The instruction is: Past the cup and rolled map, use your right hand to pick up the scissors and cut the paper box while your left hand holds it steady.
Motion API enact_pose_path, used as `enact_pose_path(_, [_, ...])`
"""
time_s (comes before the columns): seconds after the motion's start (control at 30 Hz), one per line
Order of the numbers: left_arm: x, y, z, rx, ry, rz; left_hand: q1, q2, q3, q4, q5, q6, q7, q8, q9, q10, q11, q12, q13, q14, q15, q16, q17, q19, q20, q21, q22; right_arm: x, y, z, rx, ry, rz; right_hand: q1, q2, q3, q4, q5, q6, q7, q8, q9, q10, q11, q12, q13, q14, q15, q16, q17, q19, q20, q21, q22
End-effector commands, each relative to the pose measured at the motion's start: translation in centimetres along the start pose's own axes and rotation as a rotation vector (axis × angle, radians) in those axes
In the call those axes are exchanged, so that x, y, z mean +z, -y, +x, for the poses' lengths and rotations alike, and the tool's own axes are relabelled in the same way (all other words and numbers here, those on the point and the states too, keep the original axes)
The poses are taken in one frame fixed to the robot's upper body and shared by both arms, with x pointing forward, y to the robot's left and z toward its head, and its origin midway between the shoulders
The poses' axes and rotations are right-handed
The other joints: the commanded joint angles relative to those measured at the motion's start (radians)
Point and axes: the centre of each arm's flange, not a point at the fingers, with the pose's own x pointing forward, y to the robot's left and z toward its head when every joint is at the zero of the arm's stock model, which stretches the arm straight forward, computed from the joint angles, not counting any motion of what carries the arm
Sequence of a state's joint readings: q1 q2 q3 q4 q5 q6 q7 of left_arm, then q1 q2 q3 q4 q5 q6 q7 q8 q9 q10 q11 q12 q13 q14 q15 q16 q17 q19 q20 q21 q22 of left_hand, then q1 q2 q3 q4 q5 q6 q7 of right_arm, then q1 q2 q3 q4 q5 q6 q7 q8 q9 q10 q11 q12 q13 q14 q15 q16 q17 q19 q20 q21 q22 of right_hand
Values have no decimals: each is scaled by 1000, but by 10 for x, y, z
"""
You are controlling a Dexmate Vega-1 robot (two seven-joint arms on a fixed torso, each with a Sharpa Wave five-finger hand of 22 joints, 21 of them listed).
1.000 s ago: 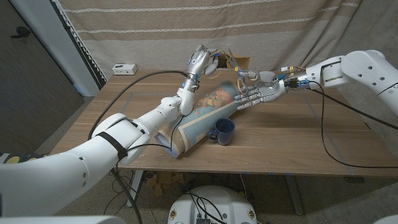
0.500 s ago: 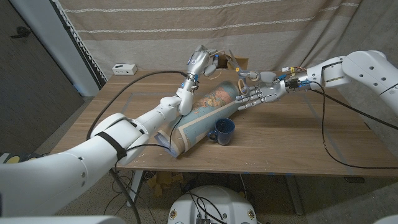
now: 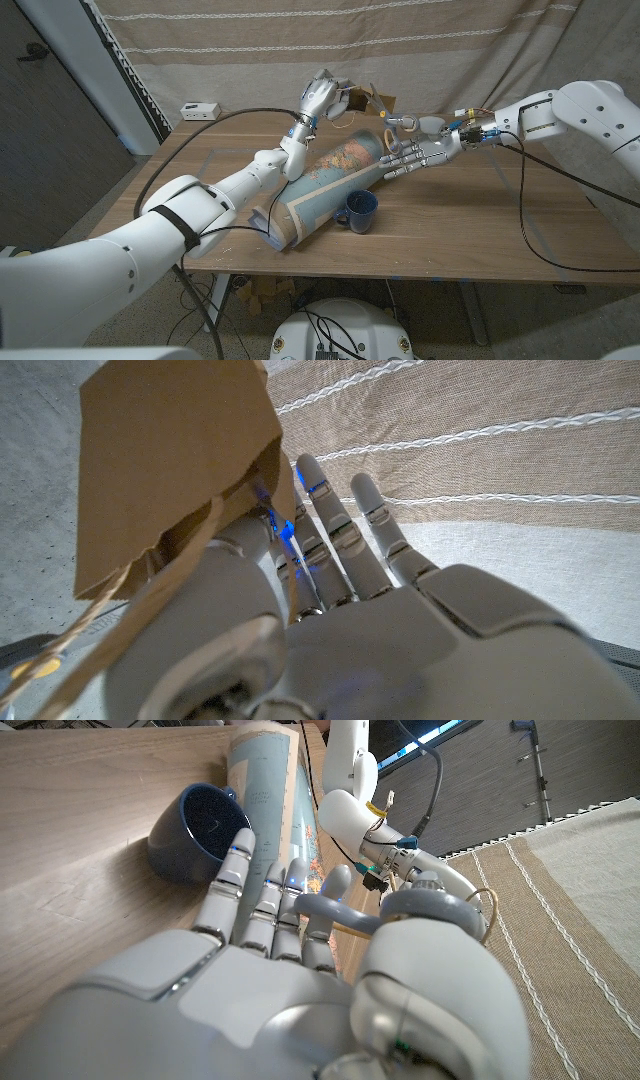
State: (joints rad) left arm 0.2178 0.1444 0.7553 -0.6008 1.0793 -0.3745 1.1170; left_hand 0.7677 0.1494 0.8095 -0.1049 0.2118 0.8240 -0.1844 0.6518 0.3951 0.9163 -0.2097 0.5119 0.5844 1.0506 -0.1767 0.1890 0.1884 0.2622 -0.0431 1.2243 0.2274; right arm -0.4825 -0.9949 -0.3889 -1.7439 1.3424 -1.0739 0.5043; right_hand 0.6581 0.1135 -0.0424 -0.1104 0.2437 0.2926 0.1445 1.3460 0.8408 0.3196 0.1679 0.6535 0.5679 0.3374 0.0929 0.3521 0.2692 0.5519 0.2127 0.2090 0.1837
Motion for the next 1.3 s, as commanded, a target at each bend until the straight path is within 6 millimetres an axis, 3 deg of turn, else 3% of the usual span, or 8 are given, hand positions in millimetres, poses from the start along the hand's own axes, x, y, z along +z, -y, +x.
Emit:
enact_pose_path(0.03, [1,-7,6,-14,104,55,11,7,20,9,7,39,25,3,-2,15,-5,4,21,7,-57,5,5,-4,-135,8,1,-4,1,0,-15,-37,16,-8,1,5,1,-3,5,63,2,2,3,5,-7,4,6,6,4,2,8,0,0,2])
enact_pose_path(0.9, [-2,-11,0,-6,112,56,10,5,27,7,7,36,27,1,-12,13,-4,1,14,6,-57,2,4,-9,-134,16,-7,6,10,-19,-75,15,12,-13,1,5,3,-4,4,63,2,2,5,6,-13,6,9,8,4,-1,14,1,1,2])
enact_pose_path(1.3, [-2,-13,2,0,121,38,6,3,31,10,8,37,19,0,-18,9,-4,-2,8,-3,-56,-1,3,-18,-133,14,-12,2,14,-17,-79,-1,34,-13,2,7,2,-5,2,63,0,1,4,7,-16,7,10,8,4,-2,14,1,1,2])
